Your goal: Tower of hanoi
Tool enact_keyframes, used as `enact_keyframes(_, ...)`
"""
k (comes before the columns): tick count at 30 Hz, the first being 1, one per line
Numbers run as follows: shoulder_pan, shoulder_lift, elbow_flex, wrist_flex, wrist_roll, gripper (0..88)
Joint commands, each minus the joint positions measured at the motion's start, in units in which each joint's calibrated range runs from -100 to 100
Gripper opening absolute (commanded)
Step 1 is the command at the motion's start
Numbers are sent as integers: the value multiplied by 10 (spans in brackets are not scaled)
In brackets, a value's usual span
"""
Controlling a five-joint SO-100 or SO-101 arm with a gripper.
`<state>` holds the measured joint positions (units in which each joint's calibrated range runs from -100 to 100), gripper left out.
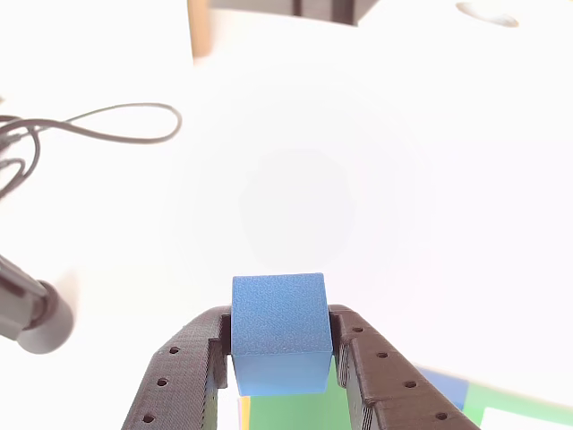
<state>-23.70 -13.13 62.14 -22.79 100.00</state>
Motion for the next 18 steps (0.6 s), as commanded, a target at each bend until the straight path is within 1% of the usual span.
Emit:
enact_keyframes(1, 0, -6, 2, -21, 0, 35)
enact_keyframes(18, 16, 22, 16, -55, 0, 35)
